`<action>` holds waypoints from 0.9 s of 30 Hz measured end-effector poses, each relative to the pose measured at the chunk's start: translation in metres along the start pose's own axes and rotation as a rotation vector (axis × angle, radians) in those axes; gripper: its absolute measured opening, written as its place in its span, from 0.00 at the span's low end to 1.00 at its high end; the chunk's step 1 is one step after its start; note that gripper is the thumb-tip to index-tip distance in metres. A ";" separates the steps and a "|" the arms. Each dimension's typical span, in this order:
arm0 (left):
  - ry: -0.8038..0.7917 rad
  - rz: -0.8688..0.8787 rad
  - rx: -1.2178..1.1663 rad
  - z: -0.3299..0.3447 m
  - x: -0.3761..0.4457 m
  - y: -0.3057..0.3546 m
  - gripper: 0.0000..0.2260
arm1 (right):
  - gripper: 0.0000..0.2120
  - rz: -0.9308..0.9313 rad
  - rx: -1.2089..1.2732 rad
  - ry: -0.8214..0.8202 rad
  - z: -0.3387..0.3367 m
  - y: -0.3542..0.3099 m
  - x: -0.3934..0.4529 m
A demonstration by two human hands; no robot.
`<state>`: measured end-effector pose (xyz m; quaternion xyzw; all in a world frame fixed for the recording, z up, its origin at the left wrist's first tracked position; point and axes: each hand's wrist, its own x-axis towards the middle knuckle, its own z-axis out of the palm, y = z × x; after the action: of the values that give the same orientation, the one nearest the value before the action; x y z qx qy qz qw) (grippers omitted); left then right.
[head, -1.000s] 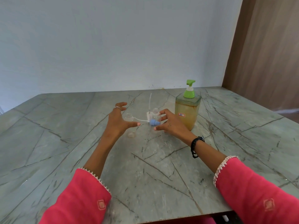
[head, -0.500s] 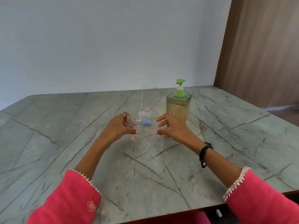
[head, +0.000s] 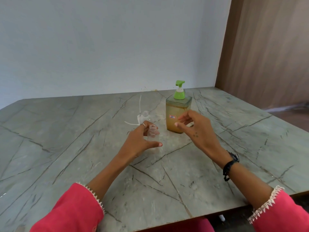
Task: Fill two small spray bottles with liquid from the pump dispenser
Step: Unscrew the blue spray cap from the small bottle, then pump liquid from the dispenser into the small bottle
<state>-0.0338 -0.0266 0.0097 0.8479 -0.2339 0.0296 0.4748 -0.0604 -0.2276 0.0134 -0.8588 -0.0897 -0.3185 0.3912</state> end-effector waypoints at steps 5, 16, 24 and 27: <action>0.015 -0.011 -0.021 0.003 0.000 -0.002 0.22 | 0.25 0.016 -0.059 0.252 -0.001 0.009 0.017; 0.048 -0.015 -0.025 0.005 -0.003 -0.004 0.23 | 0.38 0.264 0.236 0.061 0.009 0.019 0.049; 0.107 -0.031 -0.072 0.006 -0.002 -0.004 0.24 | 0.37 0.254 0.072 0.068 0.002 0.012 0.043; 0.134 -0.027 -0.089 0.005 -0.001 -0.003 0.26 | 0.38 0.215 0.027 0.062 -0.001 0.009 0.034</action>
<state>-0.0345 -0.0292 0.0044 0.8253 -0.1912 0.0694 0.5269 -0.0307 -0.2374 0.0296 -0.8477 0.0111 -0.3000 0.4373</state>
